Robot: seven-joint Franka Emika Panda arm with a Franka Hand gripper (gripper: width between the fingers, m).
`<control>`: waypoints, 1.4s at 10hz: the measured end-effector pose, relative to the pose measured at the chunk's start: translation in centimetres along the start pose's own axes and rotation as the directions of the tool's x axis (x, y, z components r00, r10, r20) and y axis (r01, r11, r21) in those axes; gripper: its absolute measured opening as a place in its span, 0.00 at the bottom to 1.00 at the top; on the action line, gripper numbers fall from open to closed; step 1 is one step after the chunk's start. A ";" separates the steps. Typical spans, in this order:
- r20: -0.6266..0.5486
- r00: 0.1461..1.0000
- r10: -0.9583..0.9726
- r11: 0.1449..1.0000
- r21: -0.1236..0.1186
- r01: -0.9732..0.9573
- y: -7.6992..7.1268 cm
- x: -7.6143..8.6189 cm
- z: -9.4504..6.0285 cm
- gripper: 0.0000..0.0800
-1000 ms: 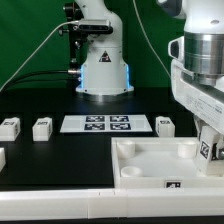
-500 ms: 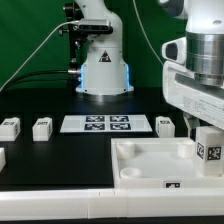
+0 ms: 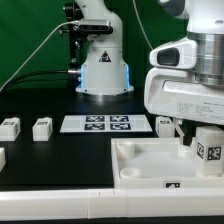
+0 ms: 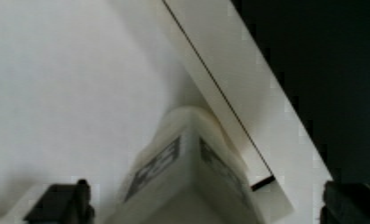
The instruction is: Assemble one leg
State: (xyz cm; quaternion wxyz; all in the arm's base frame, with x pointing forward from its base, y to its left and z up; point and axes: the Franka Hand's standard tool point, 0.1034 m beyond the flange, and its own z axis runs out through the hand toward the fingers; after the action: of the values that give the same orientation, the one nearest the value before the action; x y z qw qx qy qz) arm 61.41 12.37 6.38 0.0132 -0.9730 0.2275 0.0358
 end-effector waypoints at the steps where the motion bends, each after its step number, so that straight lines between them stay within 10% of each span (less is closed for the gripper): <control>1: -0.006 0.989 -0.145 0.989 -0.015 0.145 0.0 0.0 0.0 0.81; 8: 0.003 0.810 -0.586 0.809 -0.038 0.586 0.7 0.4 0.0 0.81; 11: 0.003 0.810 -0.586 0.809 -0.038 0.586 0.7 0.4 0.0 0.36; 14: 0.001 0.840 -0.542 0.840 -0.037 0.542 0.7 0.4 0.1 0.36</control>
Offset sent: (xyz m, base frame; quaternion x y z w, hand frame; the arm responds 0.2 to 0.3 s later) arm 0.0008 -0.0007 0.0012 -0.0043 -0.0002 -0.2995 0.9541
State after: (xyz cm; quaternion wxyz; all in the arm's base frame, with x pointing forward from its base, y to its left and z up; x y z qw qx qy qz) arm 61.50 11.58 6.27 0.0040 -0.9979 -0.0573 0.0302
